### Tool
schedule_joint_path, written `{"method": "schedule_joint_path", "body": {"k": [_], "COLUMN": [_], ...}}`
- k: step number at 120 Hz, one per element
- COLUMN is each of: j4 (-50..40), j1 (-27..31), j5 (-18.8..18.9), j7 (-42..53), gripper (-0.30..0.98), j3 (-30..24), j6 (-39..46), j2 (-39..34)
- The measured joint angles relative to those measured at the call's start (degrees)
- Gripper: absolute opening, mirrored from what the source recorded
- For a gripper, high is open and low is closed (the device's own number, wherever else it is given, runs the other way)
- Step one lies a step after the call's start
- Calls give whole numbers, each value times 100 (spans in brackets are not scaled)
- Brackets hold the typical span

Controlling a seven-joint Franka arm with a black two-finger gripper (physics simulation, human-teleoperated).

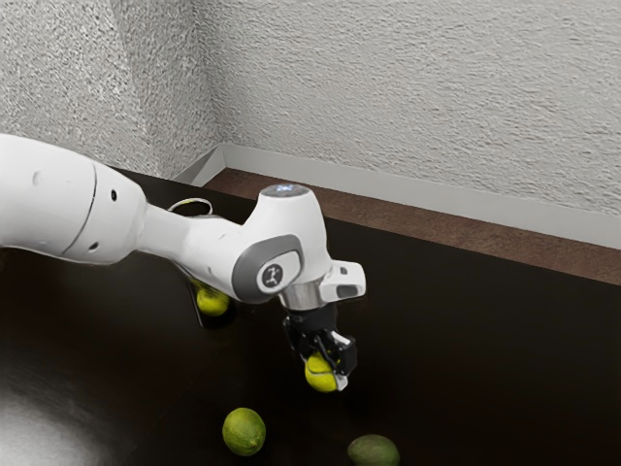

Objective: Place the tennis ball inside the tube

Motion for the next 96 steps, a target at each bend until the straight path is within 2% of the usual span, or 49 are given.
{"method": "schedule_joint_path", "body": {"k": [18,28,68,96], "j4": [34,194,1841,2243], "j1": [196,375,1282,2126], "j5": [60,168,715,964], "j7": [-22,-28,31,411], "gripper": [35,36,35,35], "j3": [24,26,49,56], "j6": [-485,-822,-2542,-3126], "j2": [-969,-1244,-1350,-1278]}}
